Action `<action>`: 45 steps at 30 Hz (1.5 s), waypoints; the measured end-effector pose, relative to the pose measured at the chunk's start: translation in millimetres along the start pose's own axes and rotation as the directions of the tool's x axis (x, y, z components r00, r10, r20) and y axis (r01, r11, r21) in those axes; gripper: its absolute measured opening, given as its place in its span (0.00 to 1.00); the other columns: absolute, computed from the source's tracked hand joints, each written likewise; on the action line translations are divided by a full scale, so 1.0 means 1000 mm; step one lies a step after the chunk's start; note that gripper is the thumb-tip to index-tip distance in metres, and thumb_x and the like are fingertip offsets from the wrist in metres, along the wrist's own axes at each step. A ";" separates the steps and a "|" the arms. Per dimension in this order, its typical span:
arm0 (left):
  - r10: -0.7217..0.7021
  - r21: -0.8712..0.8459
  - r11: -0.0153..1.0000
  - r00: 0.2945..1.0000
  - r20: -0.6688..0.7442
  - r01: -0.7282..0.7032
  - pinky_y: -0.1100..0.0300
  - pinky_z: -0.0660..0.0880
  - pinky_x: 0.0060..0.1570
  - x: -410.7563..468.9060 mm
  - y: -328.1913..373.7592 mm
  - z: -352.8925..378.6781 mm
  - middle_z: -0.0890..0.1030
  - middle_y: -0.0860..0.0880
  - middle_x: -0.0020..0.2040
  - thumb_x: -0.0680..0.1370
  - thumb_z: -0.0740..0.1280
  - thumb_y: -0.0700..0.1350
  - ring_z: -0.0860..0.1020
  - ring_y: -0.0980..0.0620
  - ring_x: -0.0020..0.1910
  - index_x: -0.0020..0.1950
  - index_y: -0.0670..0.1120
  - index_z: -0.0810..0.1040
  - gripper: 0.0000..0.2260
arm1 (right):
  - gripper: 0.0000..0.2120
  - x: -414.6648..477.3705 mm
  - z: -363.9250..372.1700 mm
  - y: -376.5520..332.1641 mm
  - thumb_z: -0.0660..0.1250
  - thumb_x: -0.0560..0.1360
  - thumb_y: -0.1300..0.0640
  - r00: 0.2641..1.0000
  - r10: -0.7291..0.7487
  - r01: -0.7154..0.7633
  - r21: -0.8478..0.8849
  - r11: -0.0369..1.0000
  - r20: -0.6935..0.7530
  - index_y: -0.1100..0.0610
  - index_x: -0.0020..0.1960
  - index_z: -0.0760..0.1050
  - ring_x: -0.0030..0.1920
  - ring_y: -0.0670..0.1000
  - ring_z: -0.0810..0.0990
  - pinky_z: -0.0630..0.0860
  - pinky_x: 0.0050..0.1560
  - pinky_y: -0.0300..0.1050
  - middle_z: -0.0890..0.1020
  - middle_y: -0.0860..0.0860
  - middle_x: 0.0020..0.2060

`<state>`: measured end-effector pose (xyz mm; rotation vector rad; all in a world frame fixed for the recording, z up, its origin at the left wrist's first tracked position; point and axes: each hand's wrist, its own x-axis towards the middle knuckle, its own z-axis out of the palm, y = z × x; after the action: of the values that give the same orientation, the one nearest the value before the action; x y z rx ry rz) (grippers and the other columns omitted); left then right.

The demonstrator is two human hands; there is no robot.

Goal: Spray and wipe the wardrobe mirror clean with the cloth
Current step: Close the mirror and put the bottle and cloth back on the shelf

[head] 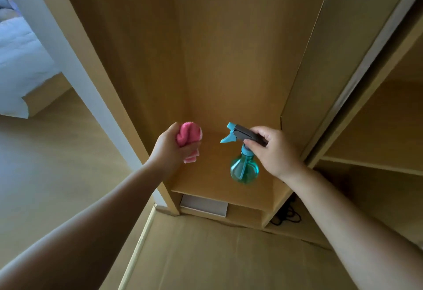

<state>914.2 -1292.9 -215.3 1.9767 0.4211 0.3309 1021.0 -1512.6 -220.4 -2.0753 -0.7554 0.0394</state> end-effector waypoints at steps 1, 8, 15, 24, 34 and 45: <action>0.001 0.001 1.000 1.000 0.026 -0.001 0.64 0.78 0.29 0.008 -0.013 0.003 0.79 0.46 0.42 0.74 0.72 0.36 0.83 0.52 0.33 0.45 0.48 0.71 0.12 | 0.03 -0.002 0.009 0.007 0.69 0.75 0.59 1.000 0.011 -0.011 -0.016 1.000 -0.014 0.57 0.47 0.81 0.42 0.53 0.81 0.78 0.44 0.56 0.83 0.52 0.39; 0.044 0.033 0.998 0.978 0.202 -0.052 0.55 0.79 0.30 0.050 -0.131 0.028 0.76 0.47 0.38 0.70 0.74 0.36 0.81 0.49 0.32 0.40 0.50 0.68 0.16 | 0.02 -0.025 0.094 0.071 0.69 0.75 0.61 0.989 0.107 -0.113 -0.056 0.992 -0.105 0.57 0.47 0.80 0.40 0.48 0.78 0.74 0.41 0.43 0.81 0.50 0.39; 0.062 0.061 0.995 0.971 0.229 -0.078 0.71 0.69 0.30 0.028 -0.289 0.084 0.72 0.52 0.35 0.69 0.74 0.34 0.72 0.60 0.29 0.39 0.39 0.67 0.14 | 0.03 -0.076 0.206 0.182 0.69 0.74 0.64 0.985 0.118 -0.128 -0.072 0.989 -0.129 0.61 0.42 0.77 0.36 0.50 0.73 0.70 0.37 0.45 0.77 0.53 0.34; 0.015 0.162 0.985 0.957 0.289 -0.065 0.49 0.79 0.37 0.000 -0.516 0.174 0.76 0.52 0.37 0.70 0.74 0.40 0.77 0.56 0.33 0.37 0.60 0.70 0.18 | 0.03 -0.160 0.357 0.368 0.69 0.74 0.65 0.976 0.212 -0.214 -0.033 0.976 -0.053 0.60 0.47 0.80 0.43 0.42 0.77 0.73 0.45 0.36 0.80 0.46 0.42; 0.009 0.181 0.982 0.967 0.256 -0.058 0.68 0.74 0.33 0.030 -0.667 0.277 0.78 0.51 0.42 0.71 0.73 0.40 0.78 0.62 0.36 0.49 0.44 0.75 0.10 | 0.15 -0.165 0.443 0.559 0.70 0.76 0.59 0.908 0.384 -0.405 -0.123 0.906 -0.167 0.62 0.62 0.78 0.51 0.52 0.80 0.75 0.52 0.44 0.82 0.53 0.52; 0.031 0.193 0.979 0.985 0.169 -0.064 0.57 0.75 0.39 0.079 -0.702 0.329 0.77 0.56 0.40 0.72 0.73 0.46 0.76 0.59 0.38 0.50 0.53 0.72 0.12 | 0.19 -0.109 0.435 0.635 0.64 0.80 0.56 0.849 0.471 -0.513 -0.159 0.843 -0.240 0.58 0.70 0.71 0.62 0.54 0.76 0.70 0.57 0.39 0.78 0.54 0.63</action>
<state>1017.7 -1246.1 -985.8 2.1923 0.3096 0.1582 1117.7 -1504.9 -991.5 -2.3964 -0.0874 0.0435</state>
